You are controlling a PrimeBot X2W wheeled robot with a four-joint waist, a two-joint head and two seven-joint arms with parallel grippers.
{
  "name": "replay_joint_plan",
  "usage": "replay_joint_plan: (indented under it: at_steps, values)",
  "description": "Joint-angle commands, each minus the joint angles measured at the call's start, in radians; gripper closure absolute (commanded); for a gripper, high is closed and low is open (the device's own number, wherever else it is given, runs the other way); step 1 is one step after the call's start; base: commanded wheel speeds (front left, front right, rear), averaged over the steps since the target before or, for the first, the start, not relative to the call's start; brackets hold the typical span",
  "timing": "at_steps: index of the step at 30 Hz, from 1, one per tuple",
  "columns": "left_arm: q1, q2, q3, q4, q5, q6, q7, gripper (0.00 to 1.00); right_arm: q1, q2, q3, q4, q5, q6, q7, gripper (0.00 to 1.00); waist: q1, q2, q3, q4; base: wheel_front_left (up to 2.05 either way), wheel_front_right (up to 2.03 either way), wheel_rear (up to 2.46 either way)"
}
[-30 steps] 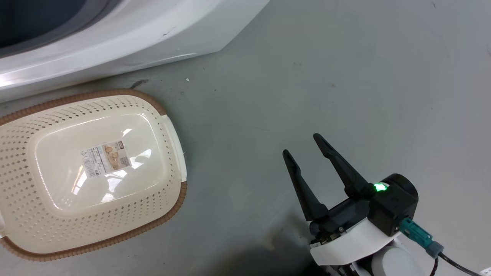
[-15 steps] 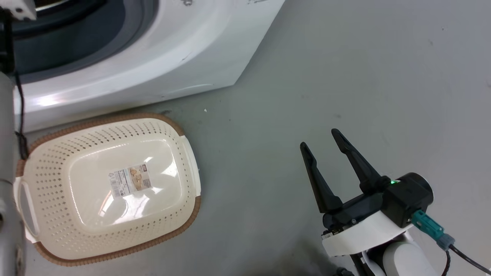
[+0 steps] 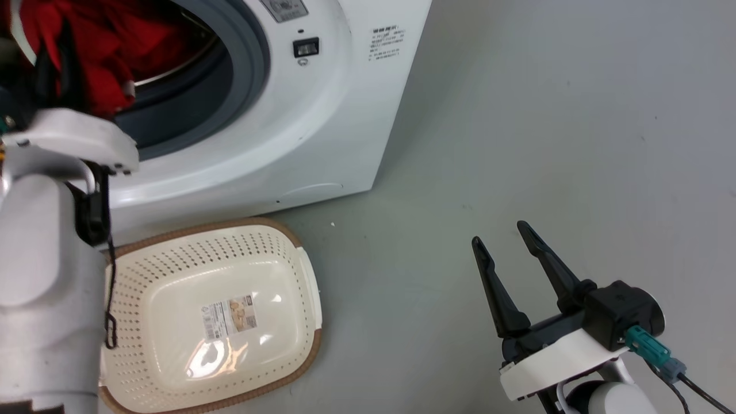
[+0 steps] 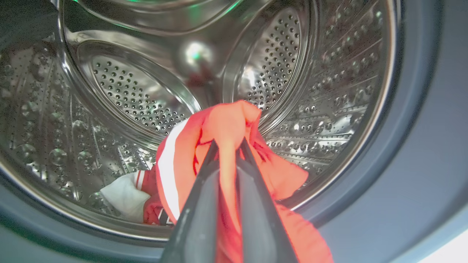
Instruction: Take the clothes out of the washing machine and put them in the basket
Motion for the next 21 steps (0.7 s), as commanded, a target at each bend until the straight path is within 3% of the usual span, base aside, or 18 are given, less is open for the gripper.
replay_joint_plan:
  at_steps: [1,21]
  values:
    - [0.034,-0.014,0.012,-0.026,0.001,-0.005,-0.008,1.0,0.014,0.002,-0.004,-0.005,-0.002,-0.001,0.006,0.0,0.0002,0.0,-0.043,0.02,0.0,0.0,0.0]
    - [0.486,-0.191,0.096,-0.366,0.047,-0.04,-0.007,1.0,0.105,0.002,-0.066,-0.037,-0.027,-0.001,0.082,0.0,0.0002,0.0,-0.246,0.146,0.0,0.0,0.0]
